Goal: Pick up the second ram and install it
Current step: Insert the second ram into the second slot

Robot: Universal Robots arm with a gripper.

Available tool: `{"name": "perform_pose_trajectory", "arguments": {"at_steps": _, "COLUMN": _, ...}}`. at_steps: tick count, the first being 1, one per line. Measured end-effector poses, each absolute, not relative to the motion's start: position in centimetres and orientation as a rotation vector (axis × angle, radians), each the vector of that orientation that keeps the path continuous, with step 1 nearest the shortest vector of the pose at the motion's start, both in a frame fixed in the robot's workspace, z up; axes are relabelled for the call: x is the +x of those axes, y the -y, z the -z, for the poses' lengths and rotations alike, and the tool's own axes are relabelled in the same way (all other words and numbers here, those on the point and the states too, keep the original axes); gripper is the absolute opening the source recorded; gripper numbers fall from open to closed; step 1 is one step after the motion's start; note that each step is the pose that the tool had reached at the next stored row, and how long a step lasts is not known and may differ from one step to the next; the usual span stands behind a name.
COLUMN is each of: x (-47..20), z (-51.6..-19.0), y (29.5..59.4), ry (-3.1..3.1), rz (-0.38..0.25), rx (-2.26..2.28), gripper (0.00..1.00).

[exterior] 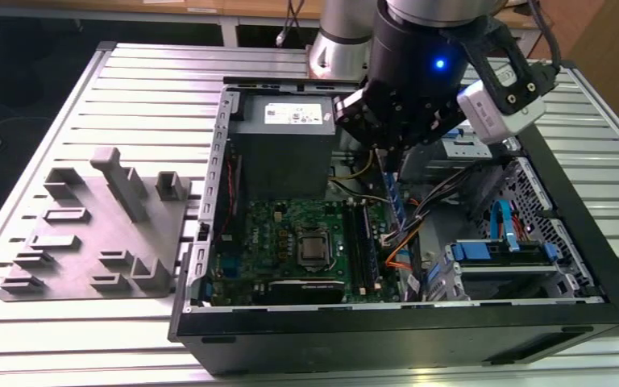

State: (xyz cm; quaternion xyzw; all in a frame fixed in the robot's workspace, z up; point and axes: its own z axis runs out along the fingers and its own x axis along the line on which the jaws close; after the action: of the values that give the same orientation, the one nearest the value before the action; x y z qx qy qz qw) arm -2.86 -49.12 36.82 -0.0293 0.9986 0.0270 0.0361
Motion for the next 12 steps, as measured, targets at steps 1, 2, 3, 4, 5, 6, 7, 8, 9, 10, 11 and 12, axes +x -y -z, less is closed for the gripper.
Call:
{"name": "perform_pose_trajectory", "arguments": {"at_steps": 1, "x": -2.86, "z": -36.82, "y": 49.12, "ry": -3.067, "rz": -0.083, "rx": -0.090, "gripper": 0.08}}
{"name": "perform_pose_trajectory", "arguments": {"at_steps": 2, "x": -2.86, "z": -36.82, "y": 49.12, "ry": -3.067, "rz": -0.082, "rx": -0.090, "gripper": 0.08}}
{"name": "perform_pose_trajectory", "arguments": {"at_steps": 3, "x": -2.86, "z": -36.82, "y": 49.12, "ry": -3.067, "rz": -0.082, "rx": -0.090, "gripper": 0.08}}
{"name": "perform_pose_trajectory", "arguments": {"at_steps": 4, "x": -2.86, "z": -36.76, "y": 49.12, "ry": -3.067, "rz": -0.082, "rx": -0.090, "gripper": 0.08}}
{"name": "perform_pose_trajectory", "arguments": {"at_steps": 5, "x": -2.86, "z": -36.70, "y": 49.12, "ry": -3.067, "rz": -0.082, "rx": -0.090, "gripper": 0.08}}
{"name": "perform_pose_trajectory", "arguments": {"at_steps": 6, "x": -2.86, "z": -36.70, "y": 49.12, "ry": -3.067, "rz": -0.082, "rx": -0.090, "gripper": 0.08}}
{"name": "perform_pose_trajectory", "arguments": {"at_steps": 7, "x": -2.86, "z": -36.69, "y": 49.12, "ry": -3.067, "rz": -0.082, "rx": -0.090, "gripper": 0.08}}
{"name": "perform_pose_trajectory", "arguments": {"at_steps": 8, "x": -2.86, "z": -36.69, "y": 49.12, "ry": -3.067, "rz": -0.082, "rx": -0.090, "gripper": 0.08}}
{"name": "perform_pose_trajectory", "arguments": {"at_steps": 9, "x": -2.86, "z": -36.66, "y": 49.12, "ry": -3.067, "rz": -0.082, "rx": -0.090, "gripper": 0.08}}
{"name": "perform_pose_trajectory", "arguments": {"at_steps": 10, "x": -2.86, "z": -36.62, "y": 49.11, "ry": -3.067, "rz": -0.083, "rx": -0.090, "gripper": 0.08}}
{"name": "perform_pose_trajectory", "arguments": {"at_steps": 11, "x": -2.86, "z": -36.58, "y": 49.12, "ry": -3.067, "rz": -0.082, "rx": -0.090, "gripper": 0.08}}
{"name": "perform_pose_trajectory", "arguments": {"at_steps": 12, "x": -2.86, "z": -36.54, "y": 49.12, "ry": -3.067, "rz": -0.082, "rx": -0.090, "gripper": 0.08}}
